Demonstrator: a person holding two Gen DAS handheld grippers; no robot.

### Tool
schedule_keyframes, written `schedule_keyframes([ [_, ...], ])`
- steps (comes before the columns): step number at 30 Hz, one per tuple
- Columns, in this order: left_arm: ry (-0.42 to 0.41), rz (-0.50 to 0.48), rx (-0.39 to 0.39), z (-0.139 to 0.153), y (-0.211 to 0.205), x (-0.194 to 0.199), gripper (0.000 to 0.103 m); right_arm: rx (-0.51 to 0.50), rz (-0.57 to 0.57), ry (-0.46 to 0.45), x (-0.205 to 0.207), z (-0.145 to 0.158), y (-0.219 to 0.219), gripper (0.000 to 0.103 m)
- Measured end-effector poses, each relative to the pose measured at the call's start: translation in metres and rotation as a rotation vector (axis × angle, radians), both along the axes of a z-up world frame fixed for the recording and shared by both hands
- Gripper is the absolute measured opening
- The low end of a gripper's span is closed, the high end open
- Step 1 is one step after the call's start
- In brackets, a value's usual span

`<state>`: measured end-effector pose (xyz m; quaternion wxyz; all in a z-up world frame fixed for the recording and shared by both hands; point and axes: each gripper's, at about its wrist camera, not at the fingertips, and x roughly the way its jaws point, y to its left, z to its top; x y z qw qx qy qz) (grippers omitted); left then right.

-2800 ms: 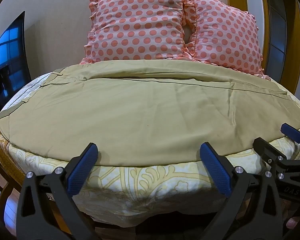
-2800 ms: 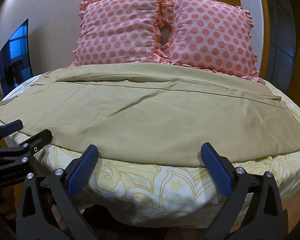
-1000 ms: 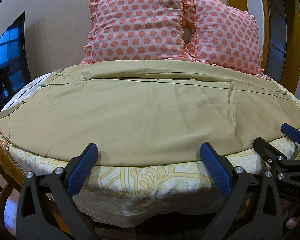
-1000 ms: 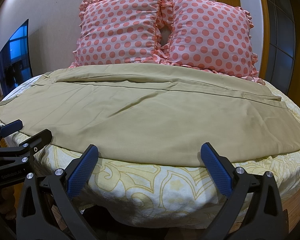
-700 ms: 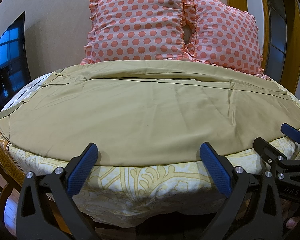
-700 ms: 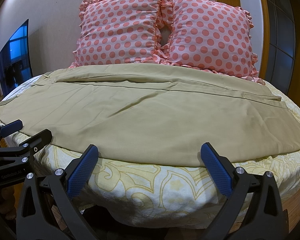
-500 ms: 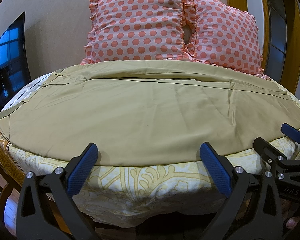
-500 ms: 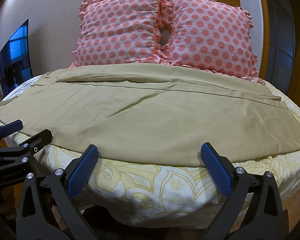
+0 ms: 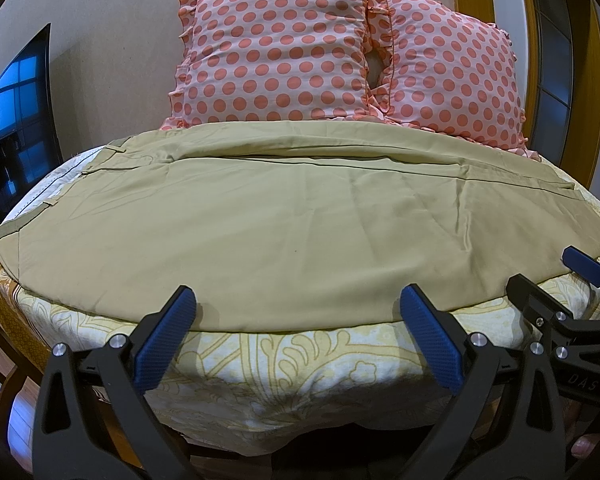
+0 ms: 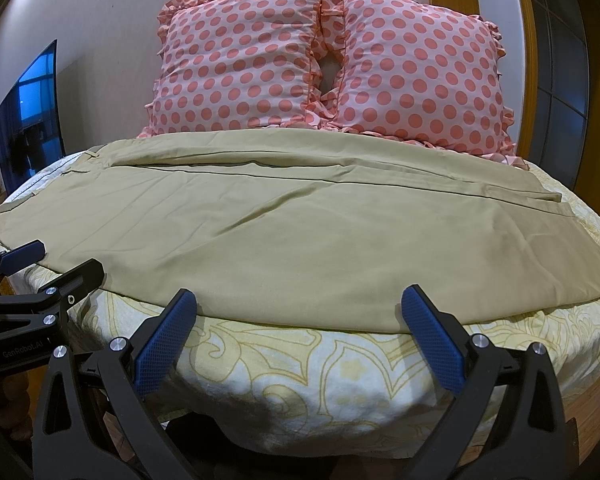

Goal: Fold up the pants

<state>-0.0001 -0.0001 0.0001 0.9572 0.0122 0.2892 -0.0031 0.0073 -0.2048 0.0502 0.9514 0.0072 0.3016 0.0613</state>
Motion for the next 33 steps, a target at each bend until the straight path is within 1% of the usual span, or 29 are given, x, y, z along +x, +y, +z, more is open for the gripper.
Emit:
schedule_keyframes([
  [6,0.010,-0.006,0.005,0.001,0.000,0.001,0.101,-0.001,0.009,-0.002,0.000,0.001,0.000,0.102],
  [7,0.023,-0.011,0.005,0.002,0.000,0.002,0.101,-0.003,0.017,0.008,-0.001,0.003,-0.002,0.102],
  [8,0.038,-0.016,0.002,0.008,0.000,0.002,0.101,0.005,0.037,0.038,0.002,0.007,-0.004,0.102],
  [9,0.049,-0.019,-0.004,0.013,0.002,0.003,0.101,0.028,0.051,0.057,0.006,0.011,-0.008,0.102],
  [10,0.047,-0.018,-0.009,0.016,0.004,0.005,0.101,0.062,0.056,0.062,0.010,0.016,-0.016,0.102],
  [11,0.034,-0.013,-0.012,0.021,0.006,0.004,0.101,0.098,0.041,0.044,0.014,0.026,-0.029,0.102],
  [13,-0.018,-0.001,-0.012,0.040,0.011,0.009,0.101,0.130,-0.008,0.005,0.025,0.043,-0.054,0.102],
  [14,-0.031,0.005,-0.007,0.047,0.012,0.013,0.101,0.144,-0.053,-0.014,0.041,0.057,-0.077,0.102],
  [15,-0.053,0.018,0.001,0.057,0.014,0.020,0.101,0.152,-0.083,-0.017,0.053,0.063,-0.090,0.102],
  [16,-0.069,0.031,0.007,0.064,0.017,0.028,0.101,0.170,-0.135,-0.014,0.075,0.073,-0.112,0.102],
  [18,-0.091,0.059,0.029,0.076,0.019,0.050,0.101,0.187,-0.219,0.008,0.112,0.081,-0.145,0.102],
  [20,-0.091,0.075,0.042,0.083,0.020,0.068,0.101,0.211,-0.343,0.057,0.160,0.082,-0.185,0.102],
  [22,-0.096,0.085,0.047,0.088,0.022,0.090,0.101,0.261,-0.452,0.135,0.207,0.074,-0.222,0.101],
  [23,-0.096,0.088,0.046,0.090,0.023,0.099,0.101,0.328,-0.516,0.201,0.239,0.063,-0.248,0.097],
  [24,-0.089,0.091,0.045,0.090,0.025,0.110,0.101,0.354,-0.549,0.234,0.253,0.055,-0.260,0.085],
  [25,-0.082,0.094,0.041,0.089,0.026,0.119,0.101,0.375,-0.583,0.279,0.272,0.047,-0.272,0.077],
  [26,-0.075,0.098,0.037,0.088,0.027,0.126,0.101,0.387,-0.617,0.321,0.294,0.037,-0.283,0.075],
  [28,-0.047,0.104,0.011,0.084,0.032,0.142,0.101,0.367,-0.668,0.369,0.327,0.022,-0.295,0.067],
  [29,-0.024,0.101,-0.014,0.080,0.035,0.149,0.101,0.339,-0.707,0.400,0.345,0.013,-0.302,0.067],
  [31,0.005,0.092,-0.048,0.074,0.040,0.155,0.101,0.322,-0.753,0.430,0.363,0.001,-0.308,0.067],
  [33,0.027,0.090,-0.075,0.067,0.043,0.160,0.101,0.225,-0.779,0.432,0.377,-0.004,-0.305,0.067],
])
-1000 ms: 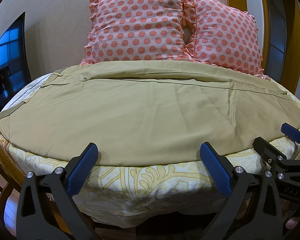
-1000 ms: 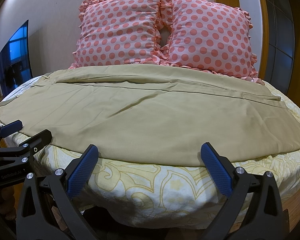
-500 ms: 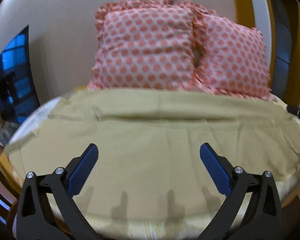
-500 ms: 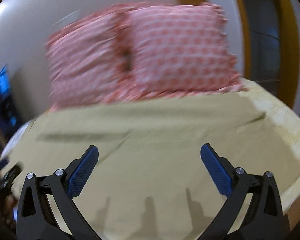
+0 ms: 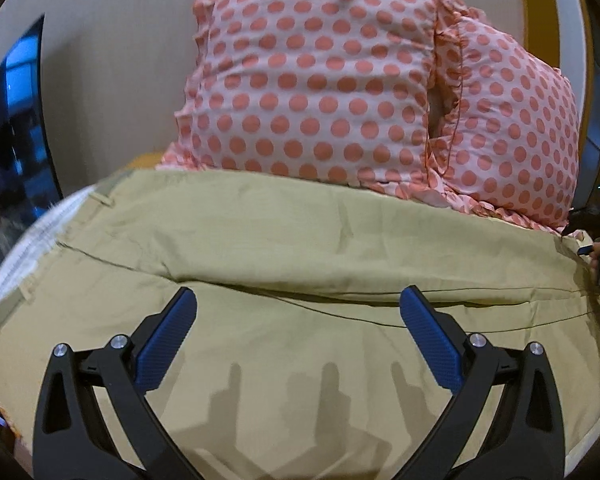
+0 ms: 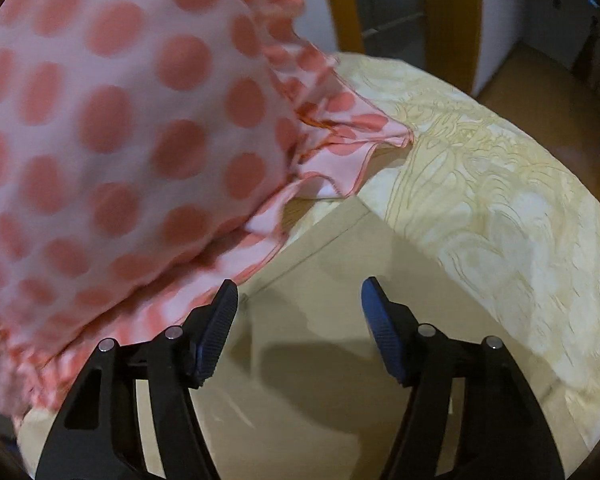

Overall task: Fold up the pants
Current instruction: 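Reach the right tool to the pants leg hem and close on it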

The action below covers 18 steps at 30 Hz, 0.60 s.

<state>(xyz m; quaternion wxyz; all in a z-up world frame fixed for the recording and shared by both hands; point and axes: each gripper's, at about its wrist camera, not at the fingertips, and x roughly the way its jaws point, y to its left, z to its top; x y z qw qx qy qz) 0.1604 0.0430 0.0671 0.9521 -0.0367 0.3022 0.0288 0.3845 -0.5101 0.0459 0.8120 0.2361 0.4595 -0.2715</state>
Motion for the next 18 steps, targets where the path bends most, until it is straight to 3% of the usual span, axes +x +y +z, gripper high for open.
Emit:
schedule_keyframes([
  [3,0.030,-0.010,-0.017,-0.007,0.002,0.007,0.101,-0.152,0.057,0.075,0.017,-0.009,0.018,0.066],
  [5,0.057,-0.027,-0.037,-0.011,0.003,0.011,0.101,-0.159,0.091,0.025,0.013,-0.013,0.020,0.061],
  [6,0.065,-0.026,-0.051,-0.012,0.005,0.012,0.101,-0.164,0.098,0.015,0.010,-0.013,0.019,0.052],
  [7,0.066,-0.023,-0.060,-0.013,0.007,0.012,0.101,-0.164,0.108,0.001,0.006,-0.013,0.017,0.031],
  [10,0.063,-0.011,-0.088,-0.014,0.012,0.010,0.101,-0.056,0.114,-0.090,-0.013,-0.016,-0.001,0.009],
  [14,0.045,0.006,-0.091,-0.012,0.013,0.007,0.101,0.072,0.118,-0.243,-0.053,-0.007,-0.009,0.005],
  [18,0.013,0.023,-0.070,-0.007,0.013,-0.002,0.101,0.178,0.167,-0.476,-0.124,0.023,-0.005,0.005],
])
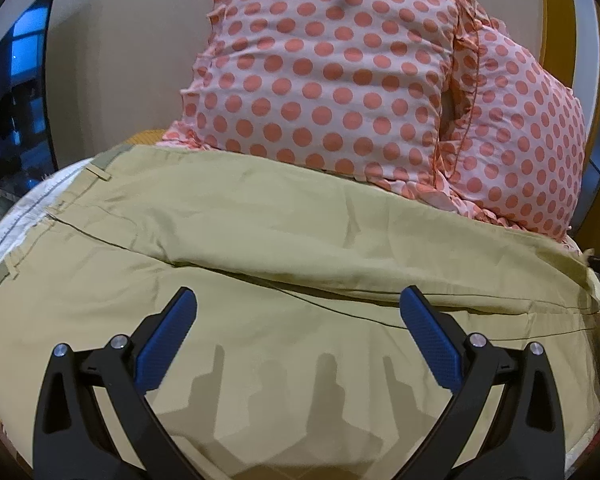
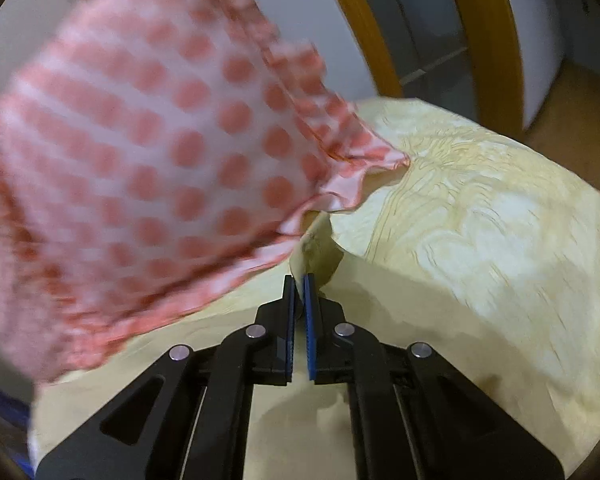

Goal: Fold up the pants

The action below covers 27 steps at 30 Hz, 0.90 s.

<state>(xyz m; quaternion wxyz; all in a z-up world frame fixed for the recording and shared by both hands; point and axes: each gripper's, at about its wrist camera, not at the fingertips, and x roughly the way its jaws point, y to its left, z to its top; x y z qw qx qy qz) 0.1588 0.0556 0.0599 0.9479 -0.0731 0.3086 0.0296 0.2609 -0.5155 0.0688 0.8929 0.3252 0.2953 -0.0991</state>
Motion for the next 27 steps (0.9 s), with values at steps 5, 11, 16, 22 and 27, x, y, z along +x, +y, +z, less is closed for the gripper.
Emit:
schedule_keyframes([
  [5,-0.026,-0.004,0.040,0.006,-0.005,-0.012,0.101,0.098,0.015,-0.092,-0.119,0.004,0.026,0.005],
  [11,-0.081,-0.035,0.075,0.024,-0.006,-0.021,0.101,0.346,-0.019,-0.035,-0.158,-0.032,0.022,0.041],
  [16,-0.140,-0.092,-0.007,0.037,0.015,-0.028,0.101,0.342,-0.072,-0.022,-0.160,-0.031,0.025,0.075],
  [22,-0.113,-0.031,-0.195,0.052,0.061,-0.002,0.101,0.348,-0.017,-0.036,-0.152,-0.043,0.022,0.005],
  [27,0.011,-0.040,-0.342,0.045,0.090,0.052,0.096,0.306,-0.071,-0.268,-0.194,-0.014,-0.004,0.005],
])
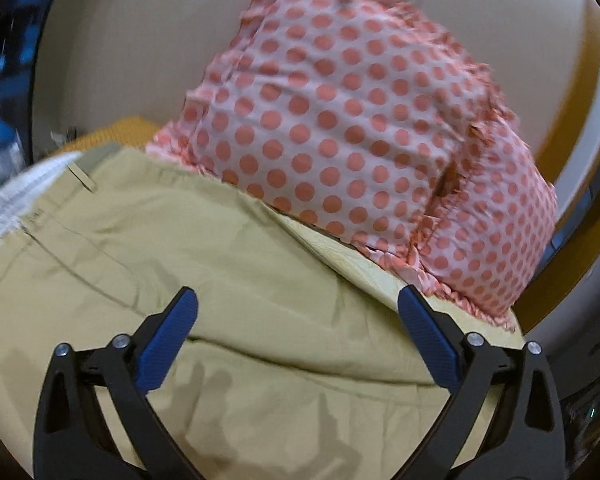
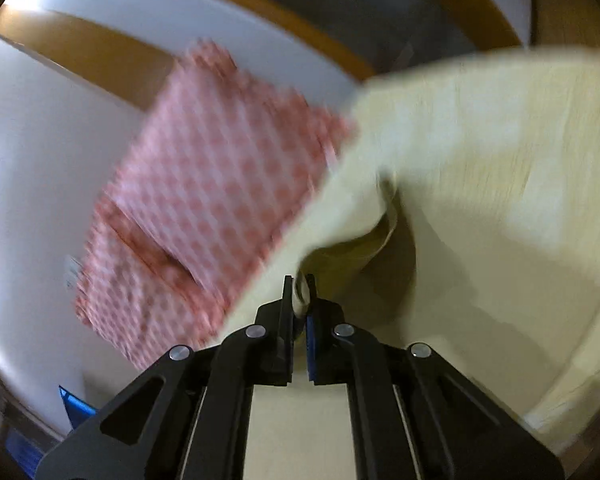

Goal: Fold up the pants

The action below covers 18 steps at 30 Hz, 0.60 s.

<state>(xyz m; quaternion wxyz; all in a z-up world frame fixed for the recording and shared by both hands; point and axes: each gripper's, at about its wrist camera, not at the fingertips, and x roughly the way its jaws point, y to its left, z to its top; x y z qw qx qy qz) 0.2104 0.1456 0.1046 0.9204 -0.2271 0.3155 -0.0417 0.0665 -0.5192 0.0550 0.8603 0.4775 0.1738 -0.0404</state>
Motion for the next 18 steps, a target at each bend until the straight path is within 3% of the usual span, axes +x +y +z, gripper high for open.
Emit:
schedule_keyframes([
  [3,0.101,0.005,-0.031,-0.013,0.004,0.038,0.091,-0.009,-0.013,-0.021,-0.012,0.006,-0.008,0.005],
  [8,0.227,0.066,-0.013,-0.035,0.004,0.088,0.082,0.006,-0.009,-0.020,-0.017,0.001,-0.010,0.005],
  [9,0.250,0.090,-0.002,-0.040,0.005,0.099,0.074,0.010,-0.008,-0.021,-0.017,0.000,-0.010,0.005],
  [11,0.281,0.102,-0.010,-0.047,0.008,0.112,0.048,0.018,-0.007,-0.022,-0.016,-0.002,-0.012,0.005],
  [12,0.291,0.085,-0.044,-0.053,0.012,0.119,0.017,0.021,-0.005,-0.024,-0.016,-0.003,-0.013,0.005],
  [13,0.299,0.075,-0.074,-0.057,0.017,0.120,0.004,0.024,0.000,-0.025,-0.014,-0.002,-0.012,0.005],
  [15,0.296,0.082,-0.104,-0.057,0.025,0.109,0.002,0.027,0.002,-0.031,-0.015,-0.002,-0.011,0.005],
  [18,0.198,0.073,-0.096,-0.036,0.031,0.059,0.002,0.012,-0.011,-0.046,-0.026,0.002,-0.013,0.005],
])
